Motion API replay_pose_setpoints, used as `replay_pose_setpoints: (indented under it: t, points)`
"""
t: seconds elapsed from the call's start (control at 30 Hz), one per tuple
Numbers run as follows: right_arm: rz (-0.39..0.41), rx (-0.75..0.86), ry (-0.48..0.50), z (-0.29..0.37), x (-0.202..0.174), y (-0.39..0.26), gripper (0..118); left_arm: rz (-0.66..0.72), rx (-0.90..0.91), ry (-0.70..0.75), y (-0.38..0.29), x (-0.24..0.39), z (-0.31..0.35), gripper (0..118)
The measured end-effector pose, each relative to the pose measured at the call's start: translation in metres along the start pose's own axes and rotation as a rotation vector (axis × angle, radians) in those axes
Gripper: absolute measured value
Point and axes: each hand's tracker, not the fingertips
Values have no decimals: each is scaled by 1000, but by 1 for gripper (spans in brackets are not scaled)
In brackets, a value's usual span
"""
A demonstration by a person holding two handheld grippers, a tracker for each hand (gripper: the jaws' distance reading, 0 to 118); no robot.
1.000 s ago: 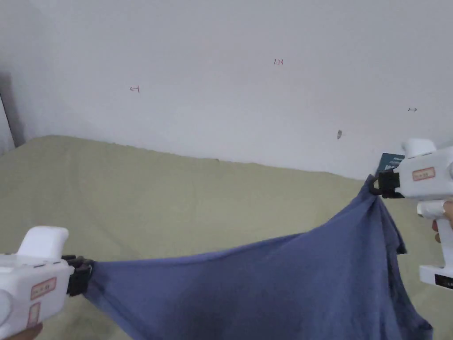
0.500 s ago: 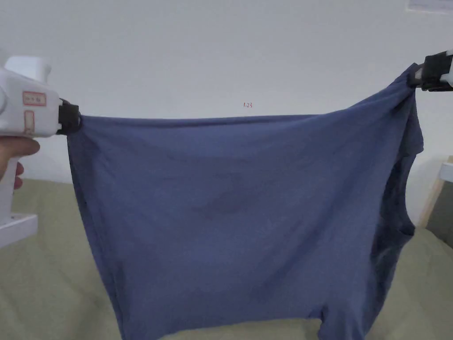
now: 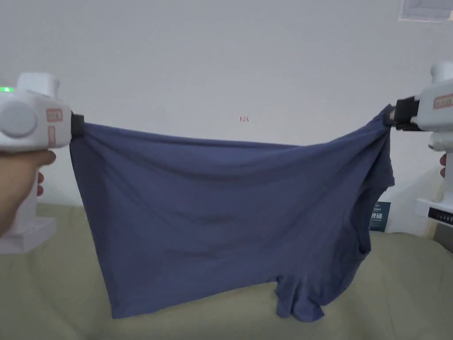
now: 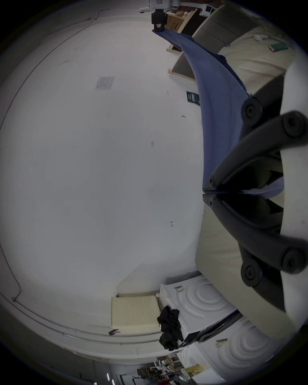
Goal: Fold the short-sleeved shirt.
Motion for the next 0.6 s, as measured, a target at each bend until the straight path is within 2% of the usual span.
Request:
replay_pose_setpoints:
  t: [0.27,0.4,0.6]
  points:
    - [10,-17,19,10,6,-42,1,18,-63,-30,-45,-8,11,0]
    - [36,-42,26,46,-4,-77,1,14,-84,-52,-74,-9,42,0]
    - [31,-114,16,117,-19,-158,1,-12,-189,-96,-144,-10,115,0]
